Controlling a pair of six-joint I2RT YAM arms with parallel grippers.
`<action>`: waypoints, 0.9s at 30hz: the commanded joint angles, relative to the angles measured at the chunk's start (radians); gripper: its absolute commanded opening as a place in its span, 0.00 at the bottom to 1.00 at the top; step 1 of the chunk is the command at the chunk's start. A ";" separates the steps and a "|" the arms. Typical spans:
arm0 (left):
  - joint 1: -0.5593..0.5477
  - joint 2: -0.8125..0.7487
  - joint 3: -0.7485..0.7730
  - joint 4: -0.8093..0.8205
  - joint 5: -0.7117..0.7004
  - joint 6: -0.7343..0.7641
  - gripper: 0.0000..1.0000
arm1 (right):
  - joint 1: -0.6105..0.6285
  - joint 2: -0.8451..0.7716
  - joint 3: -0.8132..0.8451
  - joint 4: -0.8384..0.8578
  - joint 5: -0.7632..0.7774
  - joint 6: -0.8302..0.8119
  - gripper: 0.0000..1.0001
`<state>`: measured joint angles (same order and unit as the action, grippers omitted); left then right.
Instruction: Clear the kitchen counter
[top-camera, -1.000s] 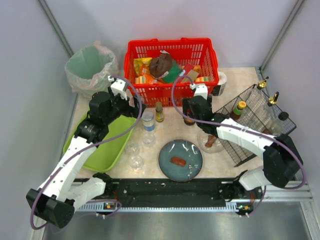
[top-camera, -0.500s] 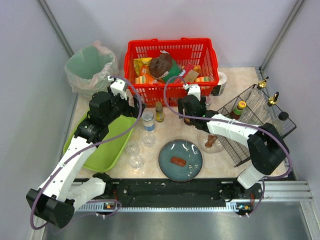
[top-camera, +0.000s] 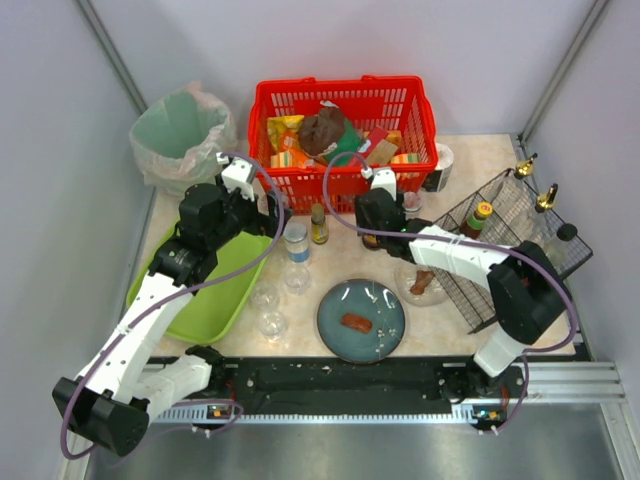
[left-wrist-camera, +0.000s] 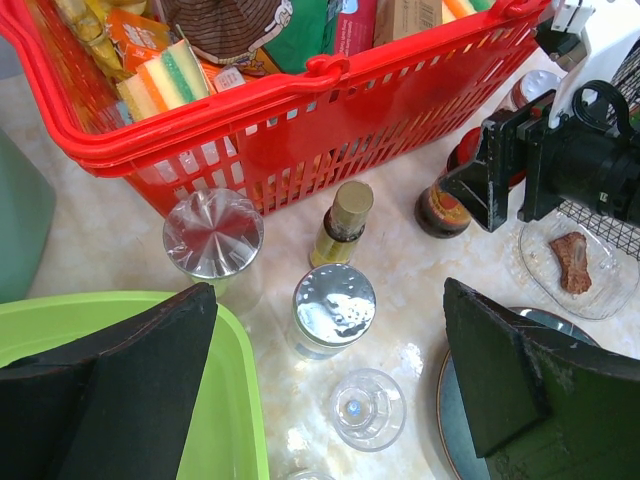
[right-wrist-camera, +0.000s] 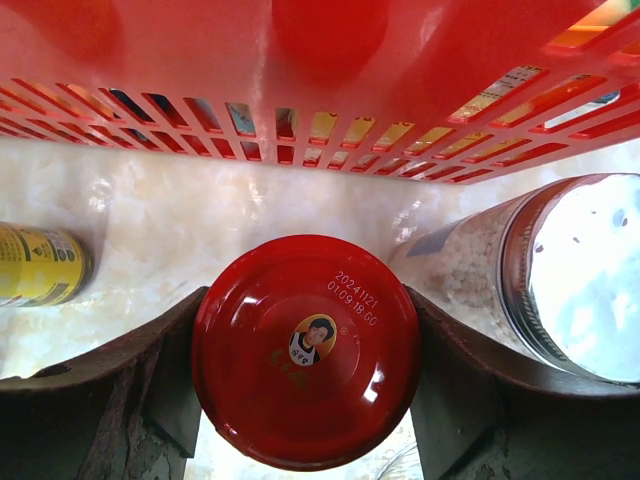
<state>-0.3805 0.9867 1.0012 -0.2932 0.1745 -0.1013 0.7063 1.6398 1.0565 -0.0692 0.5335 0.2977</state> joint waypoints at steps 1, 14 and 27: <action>-0.003 -0.003 0.047 0.026 0.005 0.009 0.98 | 0.009 -0.054 0.053 0.005 -0.056 -0.011 0.27; -0.003 -0.008 0.056 0.014 0.006 0.005 0.99 | 0.009 -0.319 0.189 -0.190 -0.138 0.011 0.00; -0.003 -0.022 0.056 0.014 0.008 -0.001 0.98 | -0.143 -0.554 0.232 -0.440 0.040 0.026 0.00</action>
<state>-0.3805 0.9863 1.0145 -0.3016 0.1749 -0.1020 0.6544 1.1934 1.2568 -0.5133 0.4999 0.3004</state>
